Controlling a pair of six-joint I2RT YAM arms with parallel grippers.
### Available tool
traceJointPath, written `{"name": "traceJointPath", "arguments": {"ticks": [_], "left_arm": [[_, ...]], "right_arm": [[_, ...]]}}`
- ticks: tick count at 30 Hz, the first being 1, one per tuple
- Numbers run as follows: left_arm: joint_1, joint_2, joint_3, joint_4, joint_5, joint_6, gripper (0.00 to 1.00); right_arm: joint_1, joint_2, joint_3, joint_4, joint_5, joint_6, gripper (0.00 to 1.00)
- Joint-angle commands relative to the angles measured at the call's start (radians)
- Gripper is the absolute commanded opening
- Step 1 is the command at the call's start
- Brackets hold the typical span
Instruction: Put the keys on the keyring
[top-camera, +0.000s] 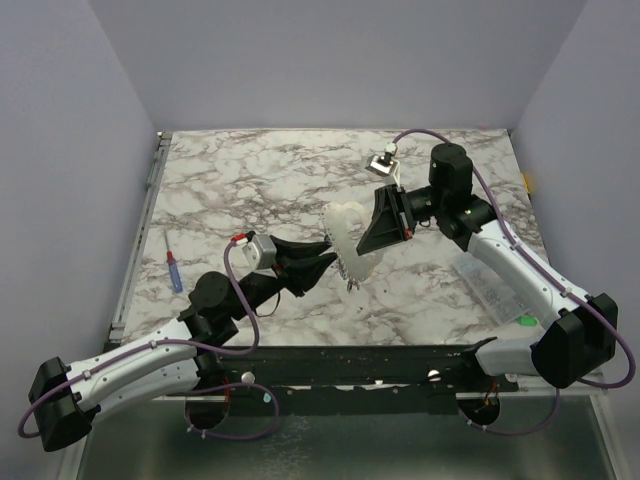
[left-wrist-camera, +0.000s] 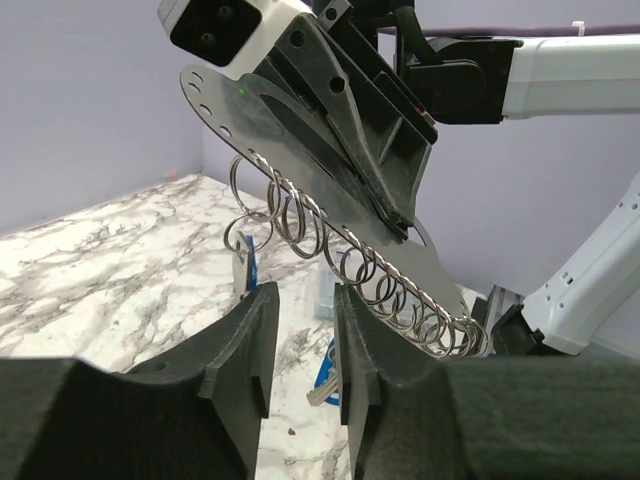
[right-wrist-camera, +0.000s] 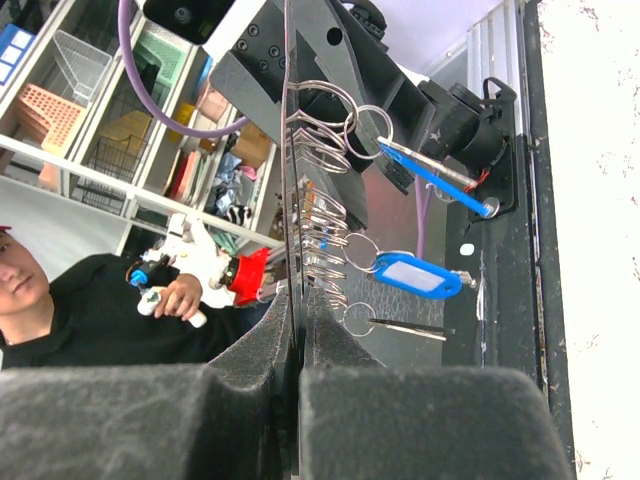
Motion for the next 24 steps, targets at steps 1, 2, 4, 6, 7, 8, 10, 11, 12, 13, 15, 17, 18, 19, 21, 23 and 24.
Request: {"name": "traceJointPath", "arguments": {"ticks": [1,2,4,6,7,8,10,11,12,13,15,17,18,19,21,23,24], "left_arm": [[-0.007,-0.016,0.008,0.032,-0.027,0.021,0.36],[-0.007,-0.021,0.007,0.032,-0.03,0.026,0.36],[-0.007,-0.032,0.007,0.032,-0.03,0.034,0.35],[-0.007,-0.038,0.01,0.032,-0.058,0.038,0.34],[-0.007,-0.038,0.013,0.032,-0.062,0.041,0.33],[-0.007,-0.038,0.014,0.032,-0.065,0.041,0.32],[-0.007,-0.038,0.016,0.032,-0.071,0.043,0.28],[-0.007,-0.038,0.017,0.032,-0.076,0.043,0.26],[-0.007,-0.039,0.017,0.033,-0.08,0.044,0.25],[-0.007,-0.037,0.017,0.033,-0.082,0.045,0.23],[-0.007,-0.033,0.019,0.033,-0.08,0.044,0.22],[-0.007,-0.029,0.023,0.033,-0.072,0.043,0.22],[-0.008,-0.027,0.025,0.033,-0.068,0.043,0.22],[-0.008,-0.024,0.026,0.033,-0.064,0.042,0.22],[-0.007,-0.02,0.029,0.033,-0.06,0.04,0.22],[-0.007,-0.015,0.031,0.033,-0.057,0.039,0.23],[-0.008,-0.013,0.032,0.034,-0.056,0.038,0.24]], "right_arm": [[-0.004,-0.018,-0.01,0.02,0.0,0.012,0.01],[-0.004,-0.018,-0.01,0.02,0.001,0.012,0.01],[-0.004,-0.02,-0.009,0.02,0.0,0.013,0.01],[-0.004,-0.021,-0.009,0.02,0.002,0.014,0.01],[-0.004,-0.022,-0.009,0.02,0.002,0.013,0.01],[-0.004,-0.022,-0.009,0.02,0.002,0.013,0.01],[-0.004,-0.022,-0.01,0.02,0.003,0.013,0.01],[-0.004,-0.022,-0.011,0.019,0.004,0.013,0.01],[-0.004,-0.023,-0.011,0.02,0.004,0.013,0.01],[-0.005,-0.023,-0.012,0.019,0.005,0.013,0.01],[-0.004,-0.024,-0.012,0.019,0.005,0.013,0.01],[-0.004,-0.026,-0.014,0.02,0.005,0.013,0.01],[-0.004,-0.026,-0.014,0.02,0.006,0.013,0.01],[-0.004,-0.026,-0.013,0.021,0.005,0.013,0.01],[-0.004,-0.025,-0.014,0.023,0.007,0.013,0.01],[-0.004,-0.024,-0.015,0.025,0.007,0.013,0.01],[-0.004,-0.023,-0.017,0.025,0.007,0.014,0.01]]}}
